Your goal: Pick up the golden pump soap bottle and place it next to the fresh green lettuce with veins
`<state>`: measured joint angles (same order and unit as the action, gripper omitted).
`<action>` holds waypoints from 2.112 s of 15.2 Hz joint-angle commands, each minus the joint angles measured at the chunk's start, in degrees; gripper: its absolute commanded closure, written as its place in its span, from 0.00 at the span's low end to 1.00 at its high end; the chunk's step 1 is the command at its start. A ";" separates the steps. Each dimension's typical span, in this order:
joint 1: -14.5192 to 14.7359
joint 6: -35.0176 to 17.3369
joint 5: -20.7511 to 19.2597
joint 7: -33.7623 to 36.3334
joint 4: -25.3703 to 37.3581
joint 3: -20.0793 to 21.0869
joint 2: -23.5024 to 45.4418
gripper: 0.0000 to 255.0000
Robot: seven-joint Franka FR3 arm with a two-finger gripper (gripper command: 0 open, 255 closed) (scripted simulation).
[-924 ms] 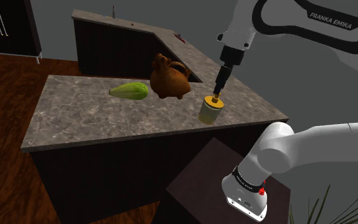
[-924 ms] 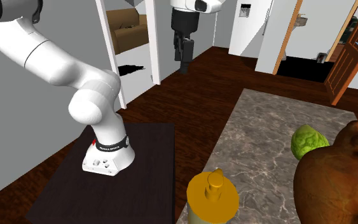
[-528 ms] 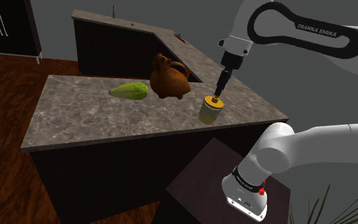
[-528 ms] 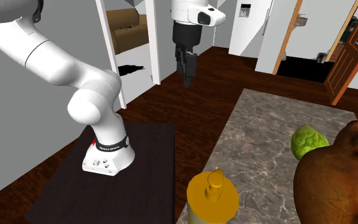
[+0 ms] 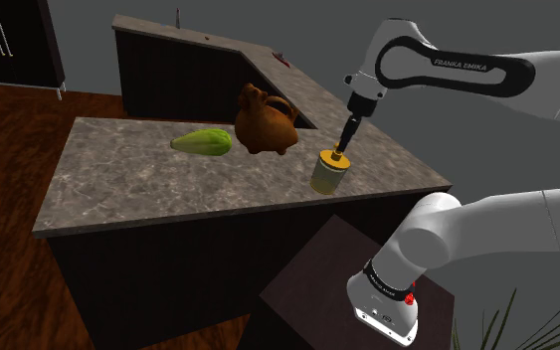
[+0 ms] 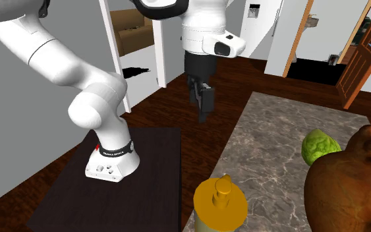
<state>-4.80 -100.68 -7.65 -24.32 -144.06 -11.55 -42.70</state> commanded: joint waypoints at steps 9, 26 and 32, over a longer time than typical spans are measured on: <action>-3.04 -15.78 -6.74 -12.07 1.13 -11.80 11.48 0.00; -2.56 -29.29 -6.43 -18.60 1.07 -19.01 22.44 0.00; -2.56 -29.29 -6.43 -18.60 1.07 -19.00 22.44 1.00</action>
<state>-7.35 -129.96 -14.07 -42.92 -143.00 -30.55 -20.25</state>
